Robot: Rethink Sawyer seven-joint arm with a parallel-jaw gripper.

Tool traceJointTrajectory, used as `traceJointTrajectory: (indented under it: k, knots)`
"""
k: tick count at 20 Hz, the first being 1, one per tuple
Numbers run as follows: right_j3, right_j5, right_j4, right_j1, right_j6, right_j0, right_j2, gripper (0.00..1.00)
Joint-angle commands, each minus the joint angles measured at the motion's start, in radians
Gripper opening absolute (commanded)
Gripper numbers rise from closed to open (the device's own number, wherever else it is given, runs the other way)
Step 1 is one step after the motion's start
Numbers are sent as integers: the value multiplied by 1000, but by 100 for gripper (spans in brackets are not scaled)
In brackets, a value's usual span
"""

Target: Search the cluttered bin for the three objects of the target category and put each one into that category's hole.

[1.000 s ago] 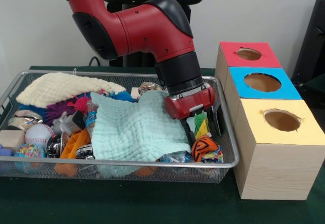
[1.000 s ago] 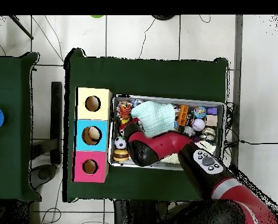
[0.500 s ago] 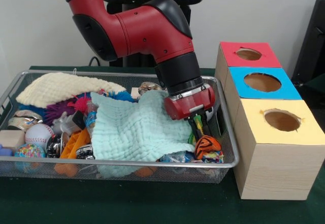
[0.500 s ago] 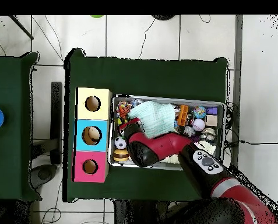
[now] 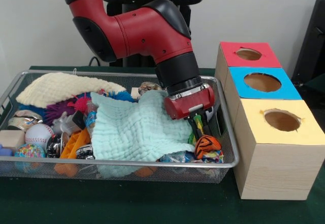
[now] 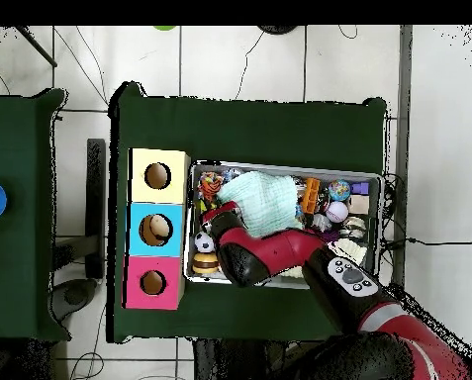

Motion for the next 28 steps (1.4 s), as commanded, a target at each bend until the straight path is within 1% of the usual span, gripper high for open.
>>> traceJointTrajectory:
  k: [1, 6, 8, 10, 11, 12, 13, 14, 15, 17, 19, 24, 26, 28]
  knots:
    - [26, -71, 55, 42, 207, 14, -9, 0]
    - [31, -68, 80, 36, 205, 23, -26, 0]
    - [50, -67, 93, 15, 206, 23, -29, 0]
    - [101, -48, 106, -53, 211, 1, -4, 0]
    - [156, -33, 120, -127, 220, -20, 15, 0]
    - [186, -20, 127, -168, 222, -36, 33, 0]
    - [230, 10, 142, -238, 225, -60, 59, 0]
    - [251, 27, 150, -271, 223, -73, 74, 0]
    - [281, 55, 164, -321, 221, -92, 96, 0]
    - [312, 89, 183, -371, 213, -115, 123, 0]
    - [328, 111, 202, -399, 202, -128, 140, 0]
    - [331, 119, 223, -389, 178, -144, 161, 0]
    - [337, 124, 230, -396, 170, -152, 168, 0]
    - [359, 139, 243, -429, 167, -165, 182, 0]
